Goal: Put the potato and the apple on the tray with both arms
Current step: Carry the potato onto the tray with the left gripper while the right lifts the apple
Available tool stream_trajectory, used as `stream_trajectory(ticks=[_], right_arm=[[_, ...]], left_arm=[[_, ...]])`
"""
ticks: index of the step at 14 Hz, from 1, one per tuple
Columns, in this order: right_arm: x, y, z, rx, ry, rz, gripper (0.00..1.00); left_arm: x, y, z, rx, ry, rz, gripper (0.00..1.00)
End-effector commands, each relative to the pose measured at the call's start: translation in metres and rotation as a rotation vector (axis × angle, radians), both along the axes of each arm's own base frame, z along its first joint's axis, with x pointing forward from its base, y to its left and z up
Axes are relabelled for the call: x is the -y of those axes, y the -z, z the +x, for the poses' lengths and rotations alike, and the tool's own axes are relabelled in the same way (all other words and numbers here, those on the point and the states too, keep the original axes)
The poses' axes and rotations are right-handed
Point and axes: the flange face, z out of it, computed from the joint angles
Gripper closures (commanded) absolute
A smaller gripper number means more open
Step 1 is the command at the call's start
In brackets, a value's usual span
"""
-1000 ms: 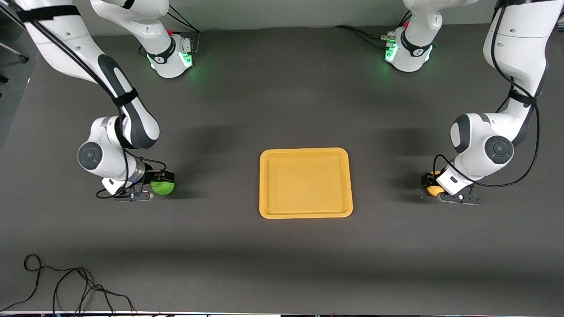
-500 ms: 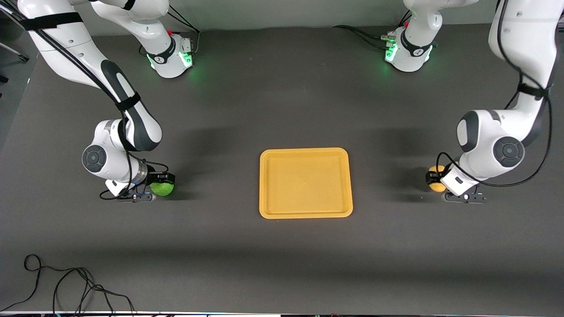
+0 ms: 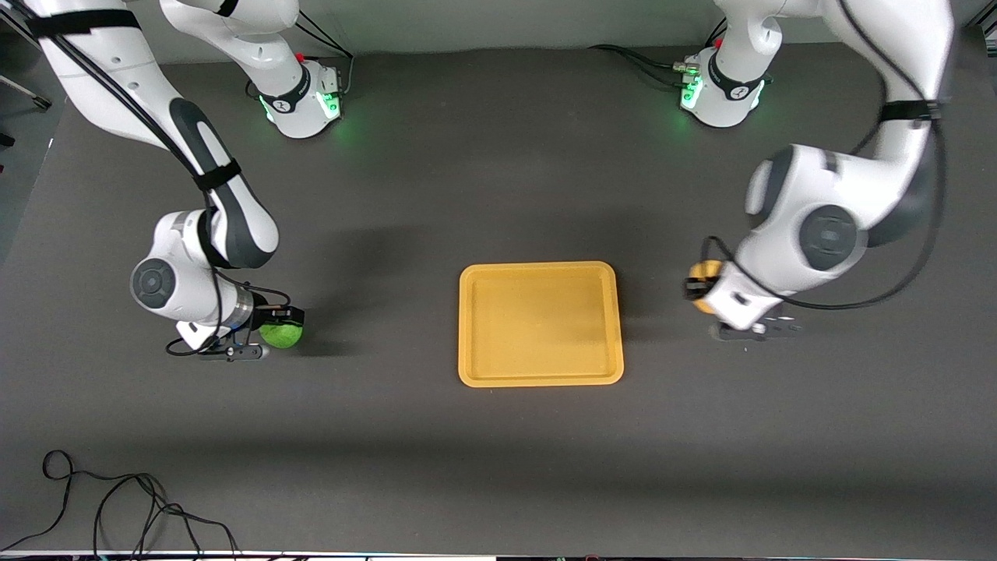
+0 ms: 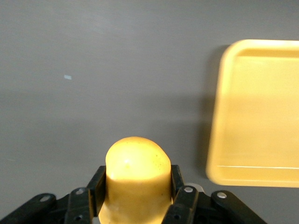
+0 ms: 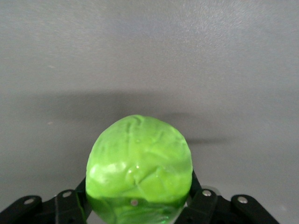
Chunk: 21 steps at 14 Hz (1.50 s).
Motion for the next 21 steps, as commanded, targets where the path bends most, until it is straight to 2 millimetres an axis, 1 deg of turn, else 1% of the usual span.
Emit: stream_trajectory(ticks=[1, 2, 4, 5, 6, 8, 9, 10, 11, 12, 13, 14, 15, 16, 17, 18, 19, 20, 21], right_arm=[[0.001, -0.074, 0.011, -0.035, 0.006, 0.013, 0.69], [0.002, -0.096, 0.014, -0.043, 0.003, 0.014, 0.69], [0.000, -0.132, 0.024, -0.055, -0.007, 0.016, 0.69], [-0.001, -0.150, 0.029, -0.052, -0.011, 0.018, 0.69], [-0.005, -0.166, 0.035, -0.044, -0.017, 0.021, 0.69], [-0.009, -0.183, 0.041, -0.029, -0.009, 0.026, 0.69], [-0.022, -0.187, 0.041, -0.025, -0.024, 0.035, 0.69], [-0.042, -0.189, 0.039, -0.023, -0.045, 0.044, 0.69], [-0.058, -0.190, 0.038, -0.020, -0.015, 0.045, 0.69], [-0.081, -0.193, 0.038, -0.017, 0.023, 0.047, 0.69], [-0.116, -0.191, 0.041, -0.022, 0.069, 0.057, 0.69], [-0.134, -0.190, 0.046, -0.026, 0.109, 0.065, 0.69], [-0.149, -0.184, 0.049, -0.035, 0.148, 0.069, 0.69], [-0.169, -0.184, 0.052, -0.030, 0.179, 0.083, 0.69], [-0.188, -0.177, 0.054, -0.021, 0.220, 0.100, 0.69], [-0.207, -0.170, 0.054, -0.008, 0.262, 0.120, 0.69], [-0.228, -0.160, 0.054, 0.007, 0.291, 0.137, 0.69], [-0.248, -0.150, 0.052, 0.036, 0.304, 0.126, 0.69], [-0.263, -0.136, 0.050, 0.055, 0.322, 0.105, 0.69]], left_arm=[[0.065, 0.022, -0.010, 0.037, -0.079, -0.008, 0.73], [0.082, 0.032, -0.014, 0.051, -0.101, -0.014, 0.73], [0.109, 0.057, -0.021, 0.058, -0.124, -0.014, 0.73], [0.121, 0.072, -0.025, 0.059, -0.120, -0.014, 0.73], [0.125, 0.085, -0.025, 0.061, -0.128, -0.014, 0.73], [0.131, 0.102, -0.025, 0.075, -0.138, -0.025, 0.71], [0.137, 0.112, -0.027, 0.075, -0.136, -0.027, 0.71], [0.141, 0.117, -0.029, 0.078, -0.134, -0.031, 0.69], [0.142, 0.122, -0.029, 0.080, -0.133, -0.033, 0.68], [0.143, 0.125, -0.028, 0.087, -0.134, -0.039, 0.65], [0.144, 0.131, -0.028, 0.088, -0.133, -0.040, 0.63], [0.148, 0.136, -0.032, 0.085, -0.125, -0.037, 0.60], [0.149, 0.137, -0.032, 0.089, -0.115, -0.032, 0.56], [0.148, 0.137, -0.031, 0.095, -0.109, -0.028, 0.52], [0.148, 0.137, -0.030, 0.096, -0.105, -0.026, 0.42], [0.148, 0.136, -0.028, 0.101, -0.107, -0.030, 0.10], [0.147, 0.137, -0.028, 0.099, -0.108, -0.027, 0.00], [0.144, 0.136, -0.026, 0.100, -0.111, -0.026, 0.00], [0.139, 0.128, -0.023, 0.098, -0.114, -0.021, 0.00]])
